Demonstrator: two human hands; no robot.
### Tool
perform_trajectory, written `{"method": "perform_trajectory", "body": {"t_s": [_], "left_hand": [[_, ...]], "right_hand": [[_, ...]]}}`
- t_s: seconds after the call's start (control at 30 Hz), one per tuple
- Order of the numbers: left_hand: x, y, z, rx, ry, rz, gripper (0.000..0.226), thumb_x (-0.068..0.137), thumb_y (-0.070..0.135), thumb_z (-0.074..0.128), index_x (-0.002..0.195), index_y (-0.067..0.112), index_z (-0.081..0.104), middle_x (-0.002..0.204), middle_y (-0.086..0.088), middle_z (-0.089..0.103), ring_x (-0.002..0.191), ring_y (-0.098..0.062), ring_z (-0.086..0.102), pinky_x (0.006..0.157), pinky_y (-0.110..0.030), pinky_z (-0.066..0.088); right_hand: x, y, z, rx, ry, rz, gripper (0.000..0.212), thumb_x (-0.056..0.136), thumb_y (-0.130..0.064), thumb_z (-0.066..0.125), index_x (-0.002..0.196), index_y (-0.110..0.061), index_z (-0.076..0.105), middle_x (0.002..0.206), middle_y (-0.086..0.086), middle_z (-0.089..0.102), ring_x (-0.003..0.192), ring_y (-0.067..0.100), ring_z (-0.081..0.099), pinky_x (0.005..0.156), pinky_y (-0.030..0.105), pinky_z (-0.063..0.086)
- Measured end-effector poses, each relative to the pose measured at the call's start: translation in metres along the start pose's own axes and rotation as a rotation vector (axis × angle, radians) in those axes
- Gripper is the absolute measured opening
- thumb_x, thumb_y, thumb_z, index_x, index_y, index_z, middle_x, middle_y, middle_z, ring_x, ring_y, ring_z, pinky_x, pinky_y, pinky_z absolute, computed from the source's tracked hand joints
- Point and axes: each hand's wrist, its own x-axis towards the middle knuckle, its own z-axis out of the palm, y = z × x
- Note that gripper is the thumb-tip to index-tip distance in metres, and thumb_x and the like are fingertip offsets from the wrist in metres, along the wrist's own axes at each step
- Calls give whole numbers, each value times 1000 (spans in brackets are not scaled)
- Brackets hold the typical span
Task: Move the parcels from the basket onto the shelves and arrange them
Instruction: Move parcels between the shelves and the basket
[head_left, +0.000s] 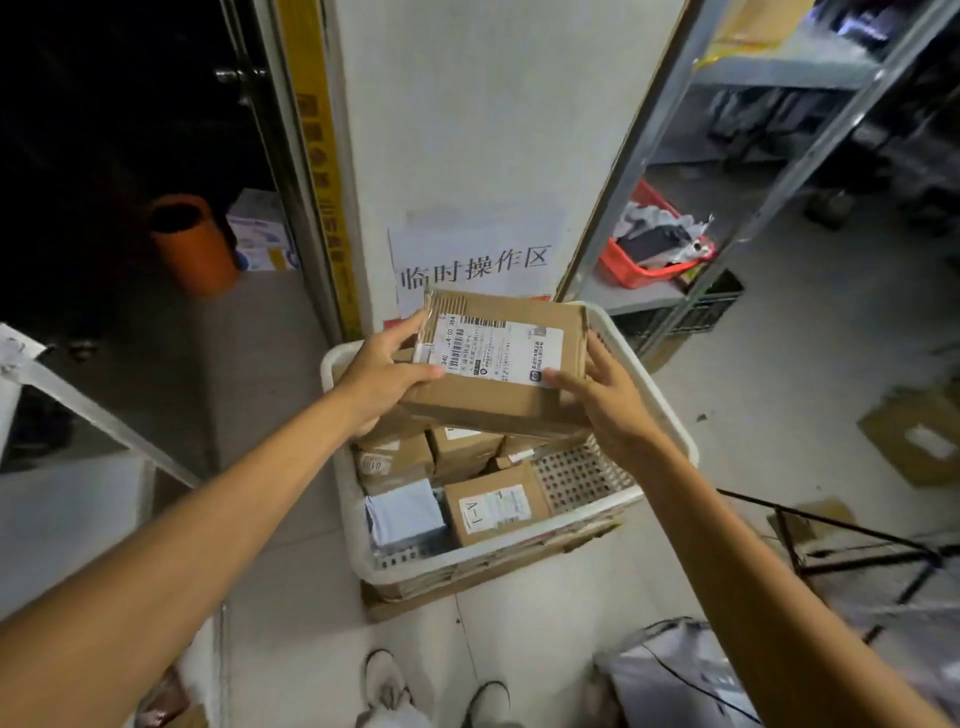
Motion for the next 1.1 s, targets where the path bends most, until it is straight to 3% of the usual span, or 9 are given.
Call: {"method": "perform_trajectory", "body": {"t_s": [0.33, 0.5, 0.6, 0.8, 0.83, 0.9, 0.97, 1.03, 1.1], "left_hand": [[71, -19, 44, 44, -20, -64, 77, 81, -11, 64, 146, 20, 37, 131, 12, 51, 103, 2, 56, 71, -10, 51], [122, -44, 71, 86, 107, -152, 78, 82, -12, 63, 146, 22, 35, 114, 26, 51, 90, 21, 54, 72, -5, 47], [157, -67, 89, 109, 151, -220, 78, 83, -10, 62, 147, 25, 33, 123, 20, 51, 106, 6, 52, 88, -19, 49], [207, -129, 112, 204, 219, -325, 88, 84, -6, 62, 151, 34, 21, 143, 3, 48, 125, -13, 50, 84, -21, 50], [211, -136, 117, 260, 183, -314, 94, 82, -7, 64, 152, 35, 16, 148, 1, 42, 131, -11, 44, 88, -19, 48], [213, -152, 128, 479, 70, -312, 104, 80, -2, 70, 151, 39, 6, 162, -3, -1, 142, -10, 14, 101, -16, 36], [209, -165, 133, 682, 15, -336, 109, 81, 4, 73, 148, 47, -1, 153, 5, -36, 145, -17, 1, 111, -26, 24], [206, -171, 133, 932, 56, -268, 104, 83, 12, 72, 149, 45, -1, 152, 2, -37, 146, -25, 6, 113, -37, 25], [208, -170, 130, 1213, 69, -171, 98, 84, 29, 70, 150, 38, -2, 156, -5, -29, 147, -30, -5, 114, -46, 26]], "right_hand": [[60, 31, -48, 14, -22, 97, 67, 87, -12, 67, 146, -28, 40, 133, 0, 61, 122, 22, 57, 103, 57, 44], [134, 57, -79, 3, -126, 147, 64, 87, -9, 66, 144, -26, 41, 127, -3, 63, 117, 20, 59, 93, 38, 54], [180, 78, -96, -10, -191, 198, 63, 89, -8, 65, 144, -24, 40, 128, -2, 61, 115, 17, 60, 76, 20, 56], [262, 139, -99, -99, -224, 218, 59, 87, -5, 67, 140, -22, 46, 130, 0, 62, 117, 15, 59, 97, 35, 51], [270, 148, -95, -121, -217, 209, 60, 89, -4, 65, 142, -21, 44, 134, 2, 59, 122, 18, 56, 102, 40, 48], [284, 165, -88, -176, -211, 168, 64, 91, -1, 60, 148, -18, 36, 144, 0, 50, 132, 18, 46, 111, 42, 40], [293, 178, -85, -238, -236, 97, 64, 91, 2, 57, 147, -18, 35, 139, -16, 45, 132, 6, 39, 113, 32, 33], [297, 186, -88, -297, -260, 38, 63, 91, 1, 59, 146, -18, 36, 136, -22, 43, 129, -2, 36, 111, 23, 29], [297, 194, -92, -337, -255, 24, 62, 92, -3, 59, 148, -15, 35, 147, -9, 40, 134, 5, 33, 113, 24, 27]]}}
